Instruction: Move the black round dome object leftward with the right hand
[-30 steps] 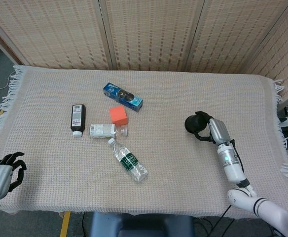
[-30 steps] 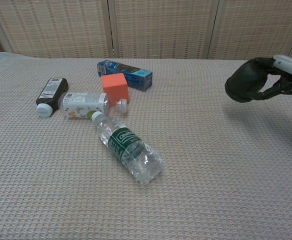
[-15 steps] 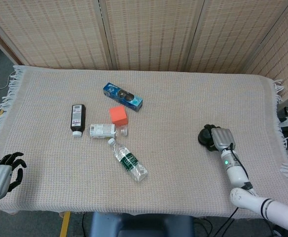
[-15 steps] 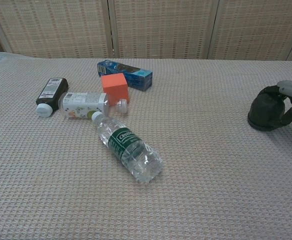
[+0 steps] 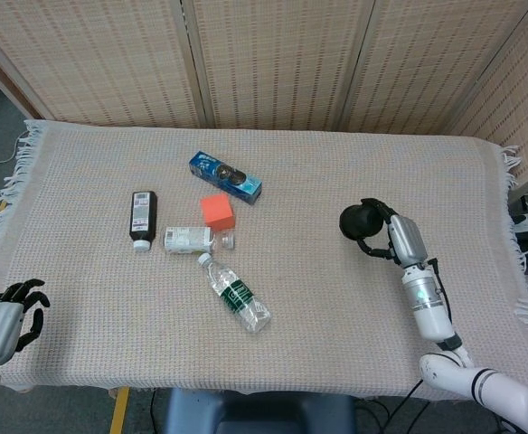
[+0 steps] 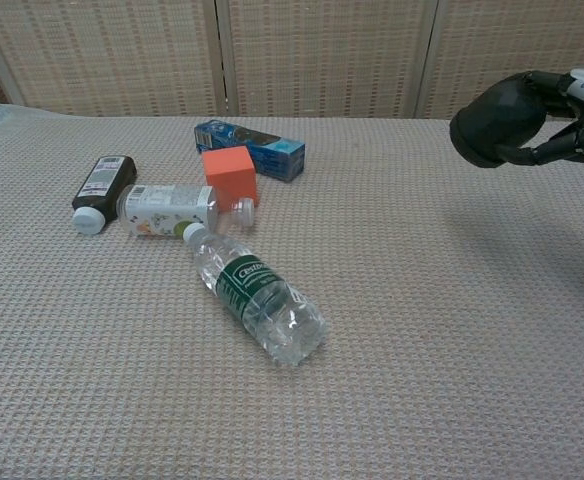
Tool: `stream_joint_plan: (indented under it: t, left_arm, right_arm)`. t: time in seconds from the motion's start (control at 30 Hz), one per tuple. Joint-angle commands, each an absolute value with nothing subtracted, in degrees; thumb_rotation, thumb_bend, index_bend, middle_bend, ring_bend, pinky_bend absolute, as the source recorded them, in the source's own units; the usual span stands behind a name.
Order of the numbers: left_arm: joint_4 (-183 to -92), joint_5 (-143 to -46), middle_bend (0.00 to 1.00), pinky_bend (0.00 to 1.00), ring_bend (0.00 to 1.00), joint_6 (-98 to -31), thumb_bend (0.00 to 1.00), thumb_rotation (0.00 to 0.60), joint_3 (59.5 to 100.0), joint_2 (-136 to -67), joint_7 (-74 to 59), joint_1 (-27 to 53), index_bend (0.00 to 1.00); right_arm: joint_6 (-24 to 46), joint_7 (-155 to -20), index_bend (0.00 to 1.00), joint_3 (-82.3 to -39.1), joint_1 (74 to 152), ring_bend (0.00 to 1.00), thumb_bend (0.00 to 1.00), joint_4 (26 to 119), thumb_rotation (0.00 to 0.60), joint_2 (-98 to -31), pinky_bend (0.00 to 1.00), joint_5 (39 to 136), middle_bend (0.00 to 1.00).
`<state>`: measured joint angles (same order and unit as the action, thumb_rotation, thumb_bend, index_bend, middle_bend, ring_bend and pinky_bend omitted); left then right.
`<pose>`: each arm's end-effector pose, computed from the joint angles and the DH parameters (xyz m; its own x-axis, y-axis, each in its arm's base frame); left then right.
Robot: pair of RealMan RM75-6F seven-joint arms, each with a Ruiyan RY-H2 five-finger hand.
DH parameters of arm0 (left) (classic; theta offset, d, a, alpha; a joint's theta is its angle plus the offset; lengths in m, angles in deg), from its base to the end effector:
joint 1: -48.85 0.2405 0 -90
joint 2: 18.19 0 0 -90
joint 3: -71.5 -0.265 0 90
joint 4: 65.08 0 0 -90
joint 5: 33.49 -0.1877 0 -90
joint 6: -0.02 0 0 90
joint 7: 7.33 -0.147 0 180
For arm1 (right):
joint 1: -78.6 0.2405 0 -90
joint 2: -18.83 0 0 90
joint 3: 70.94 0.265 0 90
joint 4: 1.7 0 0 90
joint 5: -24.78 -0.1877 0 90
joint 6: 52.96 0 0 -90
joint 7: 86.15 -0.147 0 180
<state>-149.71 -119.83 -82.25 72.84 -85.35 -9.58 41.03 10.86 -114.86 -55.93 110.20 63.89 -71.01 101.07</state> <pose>-0.3255 0.1962 0.1681 0.5070 0.0450 0.8608 0.8616 -0.0562 -0.5045 -0.2450 -0.3620 0.0652 -0.1497 -0.1012 0.9836 -0.9751 -0.1493 -0.1637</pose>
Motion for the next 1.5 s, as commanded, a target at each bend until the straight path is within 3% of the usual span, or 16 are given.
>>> stream_joint_plan:
  t: [0.03, 0.23, 0.43, 0.57, 0.73, 1.07, 1.13, 1.23, 1.3, 1.43, 1.5]
  left_arm:
    - [-149.7, -119.76, 0.26, 0.47, 0.27, -82.09, 0.6, 0.6, 72.83, -85.38, -9.64, 40.99, 0.48]
    - [-149.71, -119.73, 0.26, 0.47, 0.27, -81.79, 0.6, 0.6, 72.77, -85.43, -9.9, 40.87, 0.47]
    - [-149.8, -119.5, 0.26, 0.47, 0.27, -81.73, 0.6, 0.6, 72.83, -85.35, -10.0, 40.9, 0.47]
    - [-149.81, -119.33, 0.26, 0.47, 0.27, -81.69, 0.6, 0.6, 72.88, -85.29, -9.9, 40.93, 0.47]
    - [-149.95, -119.43, 0.26, 0.47, 0.27, -81.8, 0.6, 0.6, 72.89, -85.22, -9.88, 40.94, 0.47]
    - [-150.36, -119.71, 0.26, 0.47, 0.27, -82.13, 0.6, 0.6, 72.72, -84.96, -10.35, 41.12, 0.47]
    - [-150.43, -119.59, 0.26, 0.47, 0.27, -82.25, 0.6, 0.6, 72.8, -84.86, -10.18, 41.21, 0.47]
    - [-150.5, -119.37, 0.26, 0.47, 0.27, -82.36, 0.6, 0.6, 72.96, -84.73, -9.93, 41.27, 0.47]
    - [-150.54, -119.26, 0.26, 0.47, 0.27, -82.37, 0.6, 0.6, 73.03, -84.71, -9.92, 41.29, 0.47]
    - [-150.53, -119.43, 0.26, 0.47, 0.27, -82.2, 0.6, 0.6, 72.94, -84.84, -9.96, 41.19, 0.47]
    - [-150.41, -119.52, 0.26, 0.47, 0.27, -81.88, 0.6, 0.6, 72.81, -84.96, -10.25, 41.06, 0.47]
  right_arm:
    - [6.72, -111.62, 1.0, -57.66, 110.52, 0.76, 0.89, 61.77, 0.6, -69.33, 0.94, 104.56, 0.9]
    - [-6.24, -79.0, 1.0, -59.27, 112.76, 0.76, 0.89, 69.68, 0.6, -63.03, 0.94, 87.4, 0.9]
    - [-2.44, -58.01, 1.0, -60.02, 114.77, 0.76, 0.88, 74.56, 0.6, -62.89, 0.94, 71.21, 0.9]
    - [-0.46, -58.9, 1.0, -59.55, 114.59, 0.76, 0.88, 75.35, 0.6, -63.75, 0.94, 70.79, 0.9]
    - [0.91, -64.6, 1.0, -60.25, 113.66, 0.76, 0.88, 75.05, 0.6, -64.49, 0.94, 77.74, 0.9]
    - [6.87, -71.9, 1.0, -58.32, 113.0, 0.76, 0.88, 84.31, 0.6, -62.23, 0.94, 87.83, 0.9]
    - [4.88, -73.54, 1.0, -57.87, 113.04, 0.76, 0.88, 85.19, 0.6, -61.29, 0.94, 86.06, 0.9]
    - [-3.87, -78.73, 1.0, -56.48, 113.98, 0.76, 0.88, 87.02, 0.6, -57.57, 0.94, 79.22, 0.9]
    - [-0.56, -75.0, 1.0, -56.79, 114.51, 0.76, 0.88, 82.58, 0.6, -58.93, 0.94, 79.13, 0.9]
    - [17.6, -60.46, 1.0, -58.33, 114.24, 0.76, 0.88, 67.91, 0.6, -69.65, 0.94, 83.79, 0.9]
    - [19.49, -60.1, 1.0, -58.38, 114.03, 0.76, 0.88, 63.33, 0.6, -73.37, 0.94, 84.42, 0.9]
